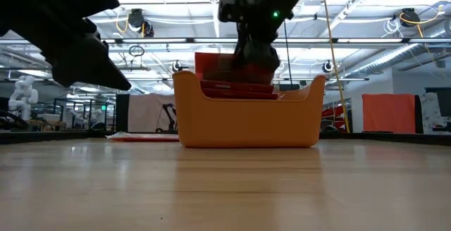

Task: Sort popcorn bags into baskets
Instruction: Put the red popcorn bag into the orange bin

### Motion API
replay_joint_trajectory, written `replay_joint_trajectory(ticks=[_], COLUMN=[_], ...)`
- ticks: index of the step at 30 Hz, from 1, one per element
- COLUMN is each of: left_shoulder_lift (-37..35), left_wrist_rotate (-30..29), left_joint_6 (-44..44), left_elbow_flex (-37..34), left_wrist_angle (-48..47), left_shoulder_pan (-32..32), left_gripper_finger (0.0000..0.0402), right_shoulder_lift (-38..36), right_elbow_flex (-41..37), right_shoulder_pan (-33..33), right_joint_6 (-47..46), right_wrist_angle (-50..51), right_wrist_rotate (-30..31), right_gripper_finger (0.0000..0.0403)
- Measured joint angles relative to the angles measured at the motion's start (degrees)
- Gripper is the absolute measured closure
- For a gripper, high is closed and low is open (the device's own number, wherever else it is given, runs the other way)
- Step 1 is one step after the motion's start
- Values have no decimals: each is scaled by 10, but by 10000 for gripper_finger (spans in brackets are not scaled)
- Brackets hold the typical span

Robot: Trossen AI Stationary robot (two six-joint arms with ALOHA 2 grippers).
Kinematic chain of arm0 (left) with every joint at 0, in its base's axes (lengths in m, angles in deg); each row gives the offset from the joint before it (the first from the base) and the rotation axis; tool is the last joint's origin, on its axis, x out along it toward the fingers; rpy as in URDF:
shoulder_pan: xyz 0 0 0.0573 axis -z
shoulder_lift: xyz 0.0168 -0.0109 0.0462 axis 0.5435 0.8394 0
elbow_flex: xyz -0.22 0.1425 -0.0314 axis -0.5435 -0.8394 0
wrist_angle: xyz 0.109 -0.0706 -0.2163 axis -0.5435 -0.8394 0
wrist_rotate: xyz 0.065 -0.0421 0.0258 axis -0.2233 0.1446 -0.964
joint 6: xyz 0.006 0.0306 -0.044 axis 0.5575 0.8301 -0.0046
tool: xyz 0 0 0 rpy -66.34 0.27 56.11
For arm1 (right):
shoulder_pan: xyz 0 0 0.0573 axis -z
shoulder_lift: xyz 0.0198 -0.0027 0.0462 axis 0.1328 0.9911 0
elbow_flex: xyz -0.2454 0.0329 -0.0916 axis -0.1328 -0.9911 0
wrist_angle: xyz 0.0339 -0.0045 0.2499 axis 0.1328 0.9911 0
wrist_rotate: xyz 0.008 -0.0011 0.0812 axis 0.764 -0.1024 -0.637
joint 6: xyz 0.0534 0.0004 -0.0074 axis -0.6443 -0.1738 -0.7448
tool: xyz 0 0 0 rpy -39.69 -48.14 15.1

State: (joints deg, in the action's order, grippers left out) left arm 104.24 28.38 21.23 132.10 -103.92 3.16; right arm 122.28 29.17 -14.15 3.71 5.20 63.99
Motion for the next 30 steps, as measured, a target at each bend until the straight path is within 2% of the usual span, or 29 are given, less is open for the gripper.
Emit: replay_joint_trajectory(ticks=[7,17,21,24,30], left_shoulder_lift=[0,0,0,0,0], left_wrist_rotate=[0,1,3,6,7], left_joint_6=[-2,-7,-11,-13,-16], left_elbow_flex=[0,0,0,0,0], left_wrist_angle=[1,1,1,1,2], left_shoulder_pan=[-1,-1,-1,-1,4], left_gripper_finger=[250,250,250,250,250], right_shoulder_lift=[0,0,0,-3,-24], right_elbow_flex=[-14,-15,-15,-15,-15], right_shoulder_pan=[7,10,9,8,5], right_joint_6=[1,-48,-46,-42,-64], right_wrist_angle=[-23,-19,-20,-21,-24], right_wrist_rotate=[-14,-73,-76,-77,-135], right_gripper_finger=[366,301,280,273,271])
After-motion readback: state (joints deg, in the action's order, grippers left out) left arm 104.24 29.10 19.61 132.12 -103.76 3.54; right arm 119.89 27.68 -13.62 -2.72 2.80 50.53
